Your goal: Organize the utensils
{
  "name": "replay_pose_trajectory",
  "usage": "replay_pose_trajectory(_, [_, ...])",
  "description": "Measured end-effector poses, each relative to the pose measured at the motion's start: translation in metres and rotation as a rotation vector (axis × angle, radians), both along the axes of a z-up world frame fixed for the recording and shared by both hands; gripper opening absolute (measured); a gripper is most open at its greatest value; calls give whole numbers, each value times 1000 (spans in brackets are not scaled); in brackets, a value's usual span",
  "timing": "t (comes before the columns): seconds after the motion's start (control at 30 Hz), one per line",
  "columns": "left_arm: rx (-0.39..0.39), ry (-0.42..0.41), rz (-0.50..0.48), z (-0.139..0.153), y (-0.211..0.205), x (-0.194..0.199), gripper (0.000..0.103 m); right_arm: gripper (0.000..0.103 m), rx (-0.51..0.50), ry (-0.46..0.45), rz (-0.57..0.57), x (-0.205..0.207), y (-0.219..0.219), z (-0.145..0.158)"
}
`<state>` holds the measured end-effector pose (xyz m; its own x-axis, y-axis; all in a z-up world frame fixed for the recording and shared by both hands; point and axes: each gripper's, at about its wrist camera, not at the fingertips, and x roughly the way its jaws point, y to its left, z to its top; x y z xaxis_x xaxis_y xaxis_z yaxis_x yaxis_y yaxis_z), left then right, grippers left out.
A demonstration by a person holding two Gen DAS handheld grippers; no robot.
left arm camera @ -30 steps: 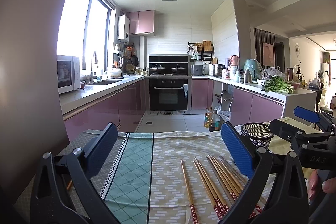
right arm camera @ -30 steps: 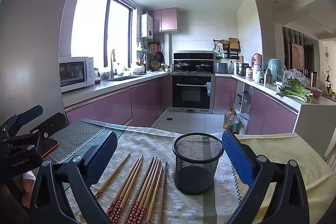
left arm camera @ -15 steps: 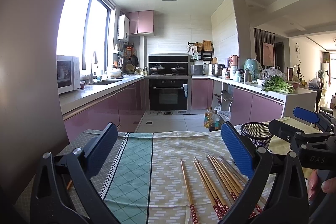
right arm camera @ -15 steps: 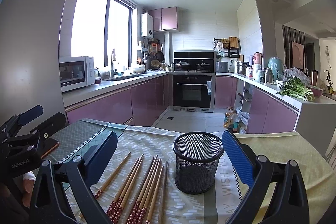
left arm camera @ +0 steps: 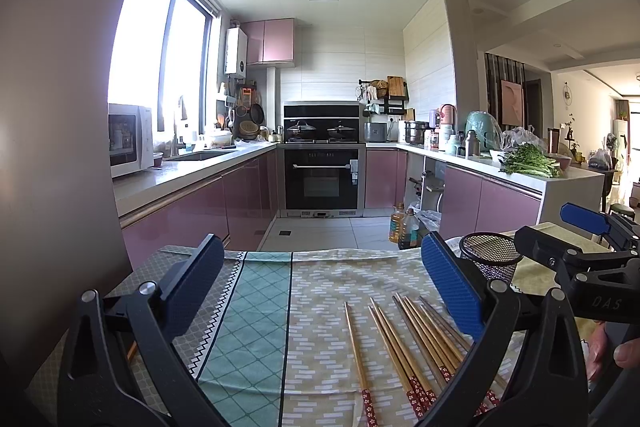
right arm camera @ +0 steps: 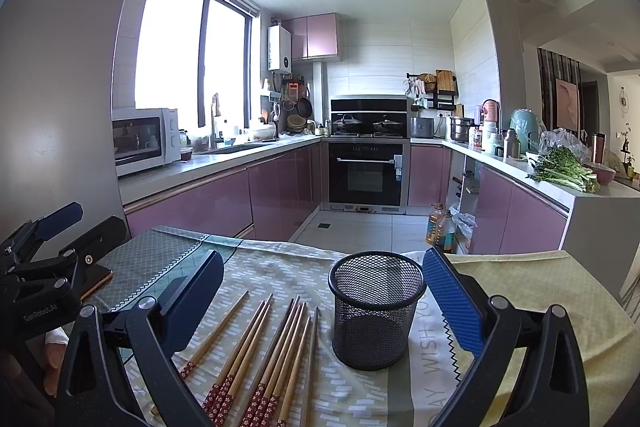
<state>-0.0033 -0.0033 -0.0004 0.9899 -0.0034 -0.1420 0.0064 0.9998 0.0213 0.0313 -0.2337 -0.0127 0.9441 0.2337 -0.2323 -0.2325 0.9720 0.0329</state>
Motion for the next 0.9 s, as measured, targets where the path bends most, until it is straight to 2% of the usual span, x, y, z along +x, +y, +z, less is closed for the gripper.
replay_pose_trajectory(0.9, [-2,4,-3,-1,0,0,97,97,2,1,0,0,-4,-2])
